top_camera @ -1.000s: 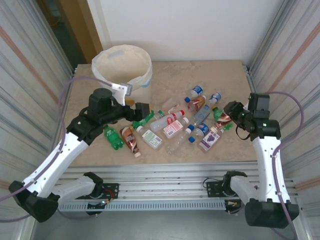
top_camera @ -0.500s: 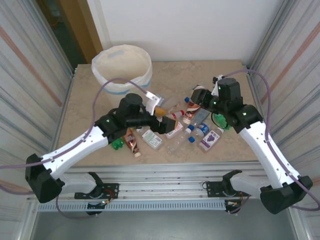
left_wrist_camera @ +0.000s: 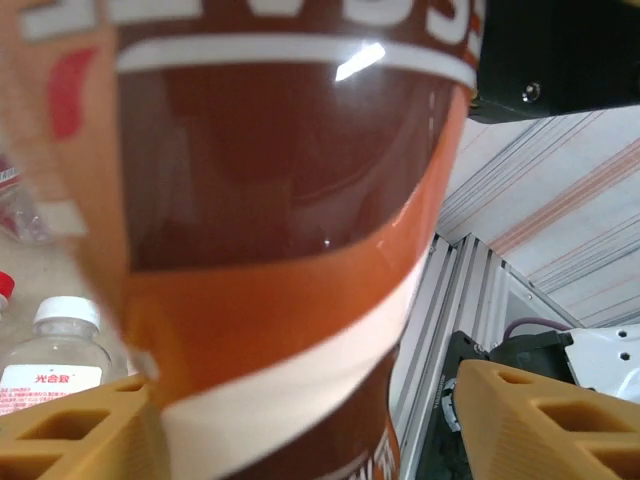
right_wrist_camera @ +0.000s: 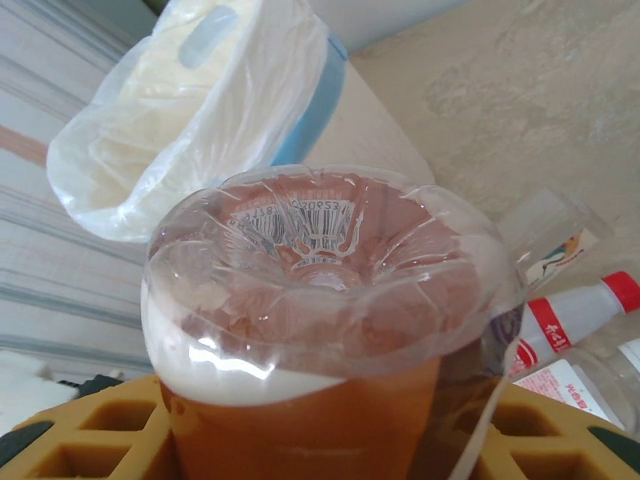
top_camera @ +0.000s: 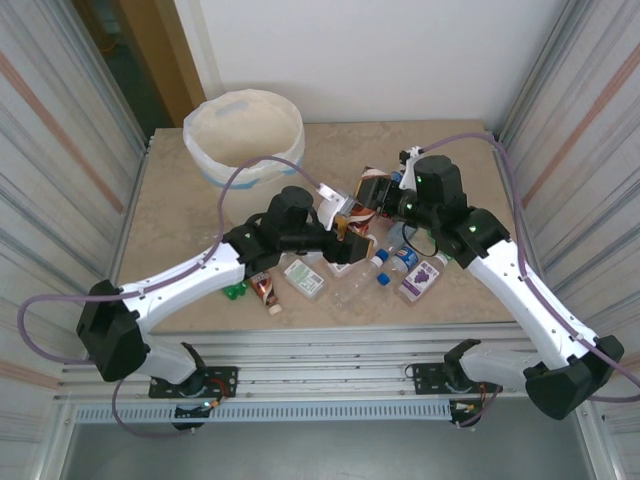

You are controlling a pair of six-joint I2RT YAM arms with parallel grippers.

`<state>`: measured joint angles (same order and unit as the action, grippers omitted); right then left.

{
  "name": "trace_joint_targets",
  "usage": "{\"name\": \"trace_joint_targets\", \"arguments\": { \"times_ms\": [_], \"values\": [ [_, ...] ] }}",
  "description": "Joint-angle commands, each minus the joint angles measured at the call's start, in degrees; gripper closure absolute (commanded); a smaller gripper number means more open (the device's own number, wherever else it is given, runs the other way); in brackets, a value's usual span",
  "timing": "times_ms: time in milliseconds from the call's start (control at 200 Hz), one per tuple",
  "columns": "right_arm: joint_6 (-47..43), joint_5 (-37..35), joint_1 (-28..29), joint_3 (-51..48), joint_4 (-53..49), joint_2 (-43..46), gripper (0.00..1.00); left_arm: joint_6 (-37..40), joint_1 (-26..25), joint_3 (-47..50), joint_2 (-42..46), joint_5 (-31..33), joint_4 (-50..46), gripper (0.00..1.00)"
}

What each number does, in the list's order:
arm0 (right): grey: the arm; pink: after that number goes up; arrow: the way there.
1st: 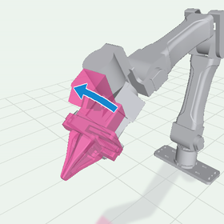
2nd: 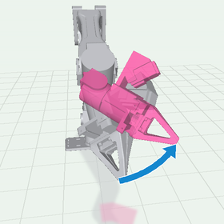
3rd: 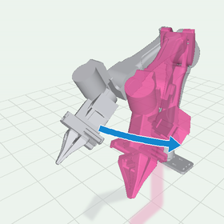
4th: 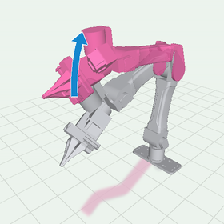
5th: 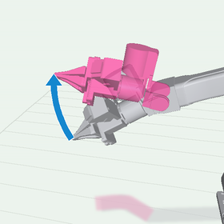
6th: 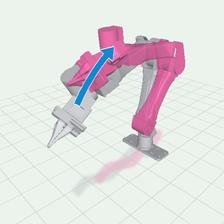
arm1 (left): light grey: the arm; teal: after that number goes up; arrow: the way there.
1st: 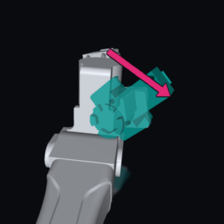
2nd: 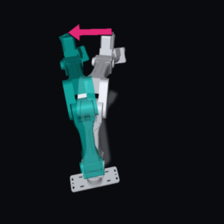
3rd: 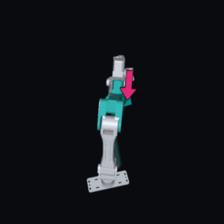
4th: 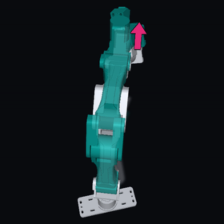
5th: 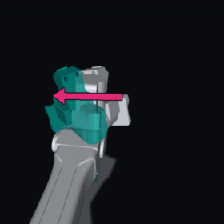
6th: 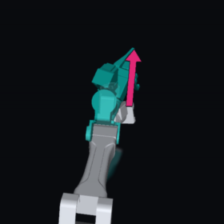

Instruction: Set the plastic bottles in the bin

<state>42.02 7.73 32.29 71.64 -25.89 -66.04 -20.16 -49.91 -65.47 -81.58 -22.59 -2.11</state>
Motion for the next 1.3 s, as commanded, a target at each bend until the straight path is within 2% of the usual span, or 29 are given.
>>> {"name": "trace_joint_targets", "arguments": {
  "times_ms": [0, 60, 170, 275, 351, 436, 536, 596, 746, 882, 1102, 1297],
  "values": [
    [1.75, 0.36, 0.92, 1.58, 2.16, -0.24, 0.63, -1.58, -0.28, -1.37, 0.45, 1.87, 4.05, 0.38],
    [1.78, 0.31, 1.1, 1.45, 2.11, -0.32, 0.62, -2.1, -0.28, -1.0, 0.72, 3.12, 4.41, 0.46],
    [1.8, -0.19, 1.24, 1.31, 1.73, -0.14, 0.62, -2.51, -0.28, -0.67, 1.29, 4.5, 4.01, 0.67],
    [1.68, -1.31, 1.21, 0.92, 1.24, 0.34, 0.54, -2.47, -0.28, -0.37, 2.28, 5.89, 3.11, 0.83],
    [1.53, -2.0, 1.28, 0.94, 0.68, 0.46, 0.44, -2.17, -0.27, -0.2, 3.26, 7.2, 2.26, 0.88],
    [1.52, -2.73, 1.27, 1.22, -0.17, 1.02, 0.26, -2.11, -0.18, 0.08, 4.29, 9.54, 0.69, 0.93],
    [1.27, -5.82, 1.13, 1.96, -1.38, 2.6, 0.0, -2.16, 0.92, -0.93, 5.07, 11.57, -2.95, 0.95],
    [1.58, -7.26, -0.22, 3.41, -3.1, 3.75, 0.02, -2.42, 2.26, -1.99, 5.37, 12.48, -5.83, 0.95],
    [1.87, -8.81, -3.99, 5.43, -7.38, 8.26, 0.02, -2.08, 7.04, -5.19, 5.85, 10.12, -11.78, 0.96],
    [2.87, -11.54, -7.98, 4.4, -13.29, 12.98, 0.02, -0.41, 8.34, -7.51, 8.1, 12.97, -14.37, 0.96],
    [3.37, -14.96, -12.62, -0.85, -23.23, 16.93, 0.02, 2.42, 9.52, -13.17, 9.51, 16.13, -18.06, 0.96],
    [3.98, -17.36, -13.84, -6.09, -27.27, 19.08, 0.02, 3.37, 13.31, -18.29, 8.77, 17.32, -23.25, 0.96]
  ]
}}
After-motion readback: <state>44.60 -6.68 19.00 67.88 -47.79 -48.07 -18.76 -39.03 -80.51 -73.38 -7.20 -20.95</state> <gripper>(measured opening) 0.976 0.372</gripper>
